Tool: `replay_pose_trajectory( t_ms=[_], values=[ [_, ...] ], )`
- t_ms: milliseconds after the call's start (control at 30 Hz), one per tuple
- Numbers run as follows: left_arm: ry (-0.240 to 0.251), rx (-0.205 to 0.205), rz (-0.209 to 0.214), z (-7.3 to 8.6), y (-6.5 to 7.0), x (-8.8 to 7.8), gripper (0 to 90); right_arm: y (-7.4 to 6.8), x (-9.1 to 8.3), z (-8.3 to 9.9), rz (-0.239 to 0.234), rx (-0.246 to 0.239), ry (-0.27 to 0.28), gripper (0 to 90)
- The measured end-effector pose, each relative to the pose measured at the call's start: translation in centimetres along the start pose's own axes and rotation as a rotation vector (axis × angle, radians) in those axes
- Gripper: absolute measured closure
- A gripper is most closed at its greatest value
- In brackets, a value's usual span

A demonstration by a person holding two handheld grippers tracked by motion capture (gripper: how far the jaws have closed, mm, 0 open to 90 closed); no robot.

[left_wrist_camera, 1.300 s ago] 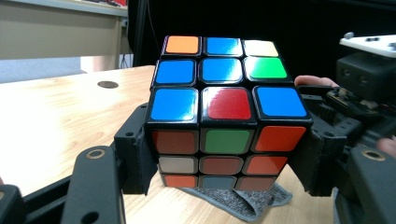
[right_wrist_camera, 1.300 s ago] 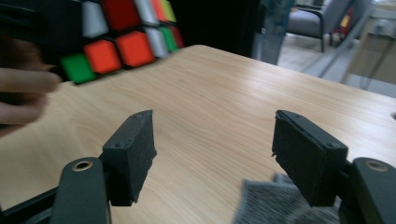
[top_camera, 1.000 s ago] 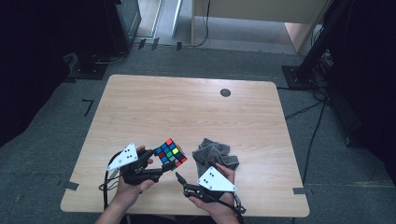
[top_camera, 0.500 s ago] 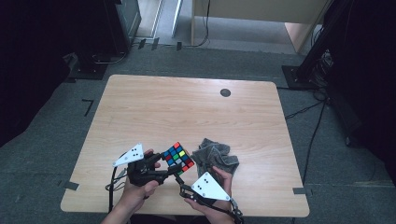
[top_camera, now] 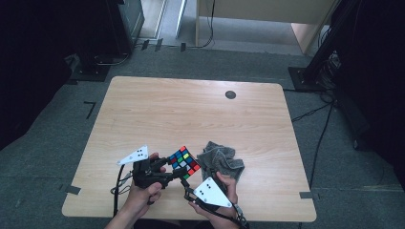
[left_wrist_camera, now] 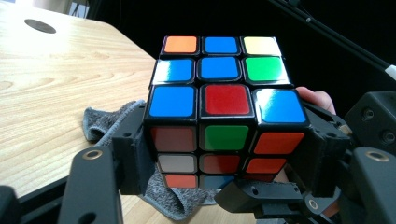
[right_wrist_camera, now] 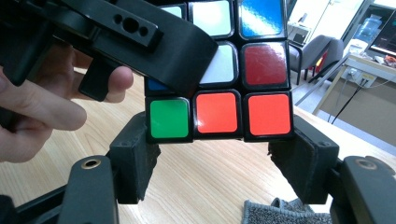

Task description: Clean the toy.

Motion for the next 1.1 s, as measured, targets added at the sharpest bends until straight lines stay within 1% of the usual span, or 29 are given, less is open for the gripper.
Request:
replay_pose_trajectory(
  t_ms=[100, 167, 200, 233, 333, 433, 533, 600, 633, 667, 733, 767, 833, 933, 1100],
  values=[
    [0.015, 0.031, -0.01, -0.4, 0.1, -0.3, 26.3, 0.1, 0.0, 0.0, -0.006, 0.004, -0.012, 34.5],
    [0.03, 0.054, -0.018, -0.9, 0.1, -0.7, 21.2, 0.4, -0.1, 0.0, -0.004, 0.009, -0.022, 34.5],
    [0.038, 0.056, -0.021, -1.1, 0.1, -0.8, 18.9, 0.6, -0.1, 0.1, 0.006, 0.013, -0.037, 34.6],
    [0.046, 0.064, -0.023, -1.4, 0.0, -1.1, 18.0, 0.8, -0.1, 0.2, 0.006, 0.017, -0.04, 34.6],
    [0.061, 0.099, -0.039, -1.8, -0.2, -1.6, 17.1, 1.7, -0.2, 0.3, 0.018, 0.053, -0.061, 34.6],
    [0.052, 0.152, -0.079, -1.8, -0.6, -1.9, 17.1, 2.5, -0.4, 0.3, 0.027, 0.09, -0.085, 34.6],
    [0.026, 0.213, -0.118, -1.5, -0.8, -1.8, 17.1, 3.2, -0.6, 0.1, 0.032, 0.118, -0.093, 34.6],
    [0.004, 0.263, -0.142, -1.3, -0.8, -1.7, 16.9, 3.4, -0.8, 0.0, 0.034, 0.135, -0.104, 34.6],
    [-0.012, 0.295, -0.154, -1.1, -0.8, -1.7, 16.8, 3.5, -0.8, -0.1, 0.032, 0.139, -0.105, 34.6],
    [-0.037, 0.351, -0.169, -0.9, -0.7, -1.6, 16.6, 3.6, -0.8, -0.2, 0.029, 0.14, -0.107, 34.6],
    [-0.069, 0.441, -0.198, -0.6, -0.5, -1.4, 16.0, 3.7, -0.9, -0.4, 0.027, 0.16, -0.116, 34.6],
    [-0.081, 0.476, -0.208, -0.5, -0.4, -1.4, 16.0, 3.8, -0.9, -0.5, 0.024, 0.171, -0.121, 34.6],
    [-0.106, 0.562, -0.237, 0.0, -0.2, -1.2, 15.6, 3.8, -1.0, -0.5, 0.024, 0.191, -0.13, 34.6],
    [-0.134, 0.633, -0.248, 0.6, 0.0, -0.9, 15.6, 3.9, -1.0, -0.6, 0.019, 0.23, -0.144, 34.6],
    [-0.156, 0.697, -0.26, 1.3, 0.2, -0.5, 15.7, 3.7, -1.0, -0.8, 0.003, 0.265, -0.158, 34.5]
  ],
)
Point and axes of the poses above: each handheld gripper's, and its own axes: x roughly forward along the jaws, z roughly out of its underside, y roughly to its right, the point moved 5 cm from there along x, roughly forward along the jaws, and after that the axes turned 10 degrees about y, right-handed, at the moved point
